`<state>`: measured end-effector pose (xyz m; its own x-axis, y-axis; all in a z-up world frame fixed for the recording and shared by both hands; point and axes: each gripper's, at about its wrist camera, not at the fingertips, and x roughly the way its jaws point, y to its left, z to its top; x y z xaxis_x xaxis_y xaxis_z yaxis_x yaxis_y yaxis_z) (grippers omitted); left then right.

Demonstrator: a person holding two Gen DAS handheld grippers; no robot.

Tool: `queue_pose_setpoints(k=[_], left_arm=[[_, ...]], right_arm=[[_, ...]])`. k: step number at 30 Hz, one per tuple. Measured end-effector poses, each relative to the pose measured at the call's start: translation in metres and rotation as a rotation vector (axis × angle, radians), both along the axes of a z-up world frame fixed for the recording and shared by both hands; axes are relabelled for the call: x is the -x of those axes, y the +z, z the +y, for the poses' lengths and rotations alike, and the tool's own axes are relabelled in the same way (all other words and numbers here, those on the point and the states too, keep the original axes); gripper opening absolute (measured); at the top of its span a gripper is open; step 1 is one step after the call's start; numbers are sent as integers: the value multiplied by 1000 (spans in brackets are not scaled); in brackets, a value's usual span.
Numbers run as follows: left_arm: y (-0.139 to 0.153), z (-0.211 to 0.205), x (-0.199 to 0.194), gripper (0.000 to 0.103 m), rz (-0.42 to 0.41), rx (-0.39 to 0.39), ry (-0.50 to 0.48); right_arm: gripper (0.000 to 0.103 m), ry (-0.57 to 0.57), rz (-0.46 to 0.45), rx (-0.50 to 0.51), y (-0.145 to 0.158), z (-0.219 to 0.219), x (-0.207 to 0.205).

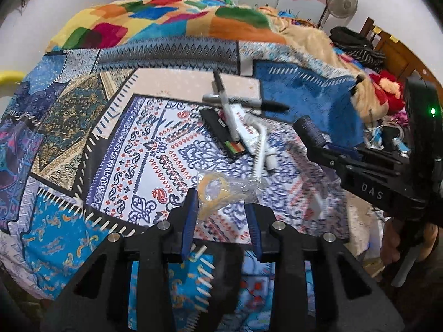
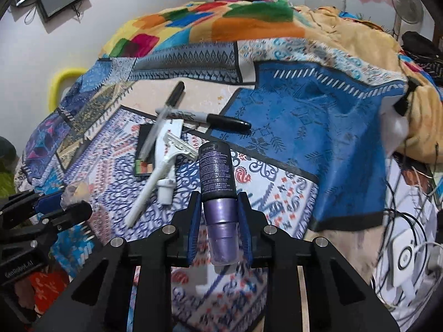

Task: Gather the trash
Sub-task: 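Grasp the clear bag of yellow tape with the left tool while the right tool grasps the purple spray can, then carry the clear bag and purple can with both tools over the white bin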

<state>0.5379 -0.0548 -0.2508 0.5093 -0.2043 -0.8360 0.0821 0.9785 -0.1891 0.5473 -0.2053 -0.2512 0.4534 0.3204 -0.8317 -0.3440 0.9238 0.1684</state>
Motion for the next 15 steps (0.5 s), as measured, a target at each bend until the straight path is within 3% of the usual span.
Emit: queue_pose_setpoints(k=[15], left_arm=[[122, -2, 72, 33, -195, 6, 30]], right_arm=[[24, -1, -190, -33, 120, -10, 66]])
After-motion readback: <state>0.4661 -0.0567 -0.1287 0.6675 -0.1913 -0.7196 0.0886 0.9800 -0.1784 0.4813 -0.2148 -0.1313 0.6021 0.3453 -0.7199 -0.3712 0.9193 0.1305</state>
